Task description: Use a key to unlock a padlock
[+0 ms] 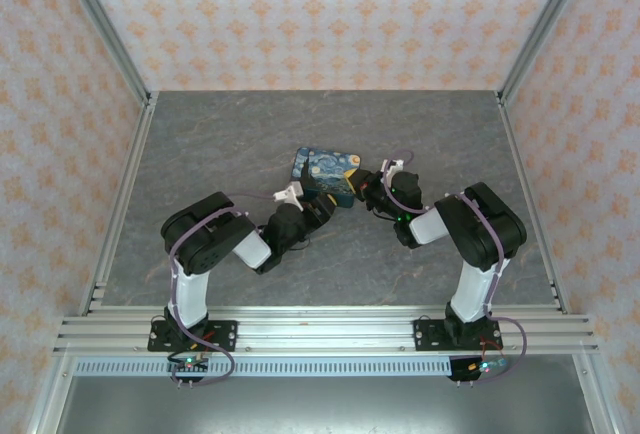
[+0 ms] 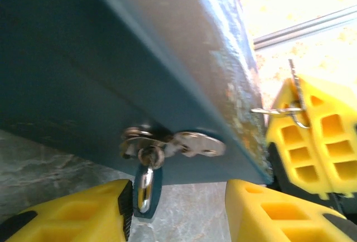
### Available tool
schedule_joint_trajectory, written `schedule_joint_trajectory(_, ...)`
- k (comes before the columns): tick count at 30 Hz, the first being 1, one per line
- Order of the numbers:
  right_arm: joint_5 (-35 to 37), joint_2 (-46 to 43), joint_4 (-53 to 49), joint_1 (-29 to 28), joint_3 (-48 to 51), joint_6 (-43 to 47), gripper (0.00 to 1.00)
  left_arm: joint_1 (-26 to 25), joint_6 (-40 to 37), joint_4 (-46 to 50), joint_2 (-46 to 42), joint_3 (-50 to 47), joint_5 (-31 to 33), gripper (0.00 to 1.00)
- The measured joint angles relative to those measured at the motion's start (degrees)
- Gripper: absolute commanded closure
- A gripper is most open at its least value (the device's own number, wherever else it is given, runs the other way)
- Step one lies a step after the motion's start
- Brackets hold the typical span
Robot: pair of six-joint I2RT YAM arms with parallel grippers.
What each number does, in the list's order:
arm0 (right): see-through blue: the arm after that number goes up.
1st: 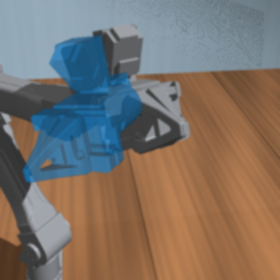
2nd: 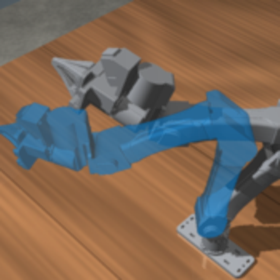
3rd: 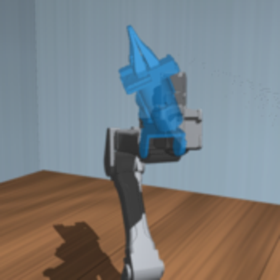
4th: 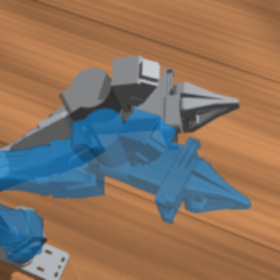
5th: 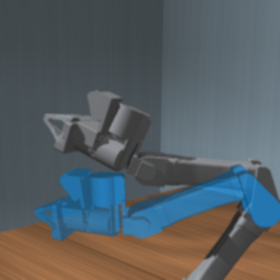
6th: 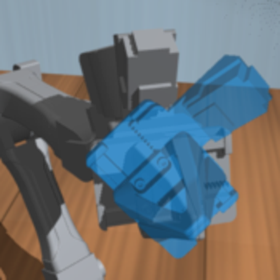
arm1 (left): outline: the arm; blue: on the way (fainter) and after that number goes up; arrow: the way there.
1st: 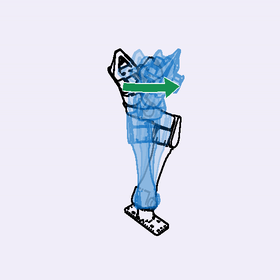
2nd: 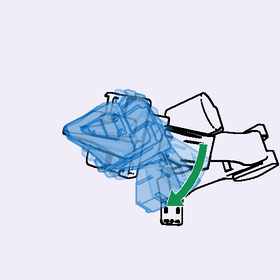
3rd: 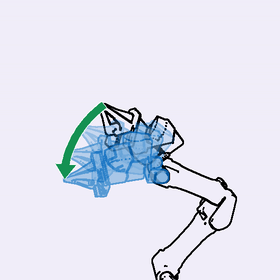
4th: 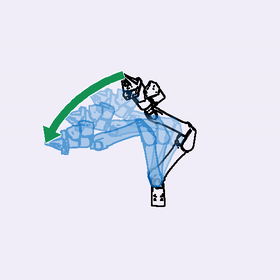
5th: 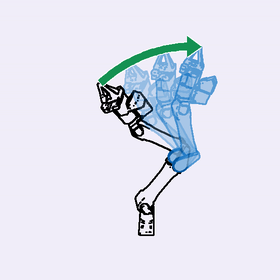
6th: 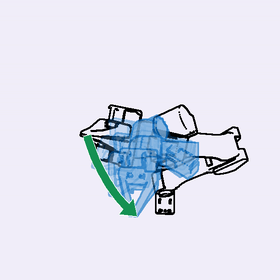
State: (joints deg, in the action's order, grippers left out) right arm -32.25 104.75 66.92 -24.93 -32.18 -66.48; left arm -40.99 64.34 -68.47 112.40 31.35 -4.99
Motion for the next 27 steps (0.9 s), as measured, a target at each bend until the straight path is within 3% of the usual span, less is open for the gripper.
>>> schedule_joint_trajectory(27, -0.11, 0.02, 0.02, 0.02, 0.04, -0.02, 1.0, -2.14, 1.05, 2.27, 1.64, 1.55, 7.13, 0.72)
